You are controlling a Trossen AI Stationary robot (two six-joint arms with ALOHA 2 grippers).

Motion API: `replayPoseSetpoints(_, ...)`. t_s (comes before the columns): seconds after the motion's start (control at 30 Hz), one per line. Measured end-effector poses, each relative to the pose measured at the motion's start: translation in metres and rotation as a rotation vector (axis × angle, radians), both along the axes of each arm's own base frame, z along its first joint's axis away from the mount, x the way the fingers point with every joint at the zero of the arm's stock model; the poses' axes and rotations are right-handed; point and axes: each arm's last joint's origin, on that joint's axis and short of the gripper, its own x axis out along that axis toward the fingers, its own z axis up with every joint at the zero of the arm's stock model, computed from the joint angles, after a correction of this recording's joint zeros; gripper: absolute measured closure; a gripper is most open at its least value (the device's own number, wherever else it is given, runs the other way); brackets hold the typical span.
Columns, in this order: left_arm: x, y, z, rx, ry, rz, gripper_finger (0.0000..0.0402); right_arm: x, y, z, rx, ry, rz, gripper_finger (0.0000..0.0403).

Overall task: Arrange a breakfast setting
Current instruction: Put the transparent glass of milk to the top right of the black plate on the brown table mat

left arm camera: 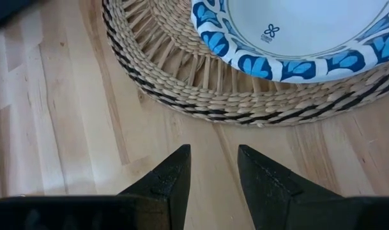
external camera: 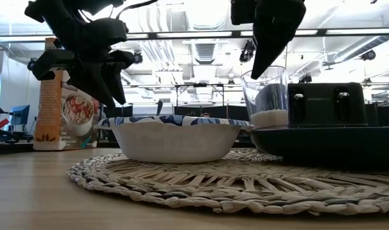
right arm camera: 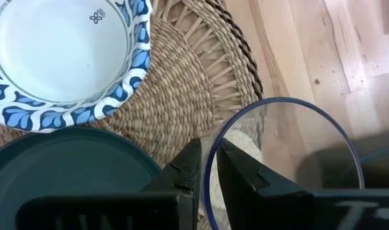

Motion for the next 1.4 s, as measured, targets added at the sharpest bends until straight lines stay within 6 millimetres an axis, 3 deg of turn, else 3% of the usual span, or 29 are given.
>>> replayPoseSetpoints(0.37, 0.0, 0.0, 0.0, -0.006, -0.001, 0.008, 0.0288, 0.0, 0.0, 0.001, -0.014, -0.005, -0.006, 0.0391)
replayPoseSetpoints(0.97, 0.0, 0.0, 0.0, -0.018, 0.0, 0.009, 0.0288, 0.001, 0.001, 0.002, 0.028, -0.018, 0.011, 0.0393)
replayPoseSetpoints(1.4, -0.001, -0.001, -0.002, -0.022, 0.001, 0.01, 0.0288, 0.006, 0.001, 0.014, 0.012, -0.067, 0.028, 0.0394)
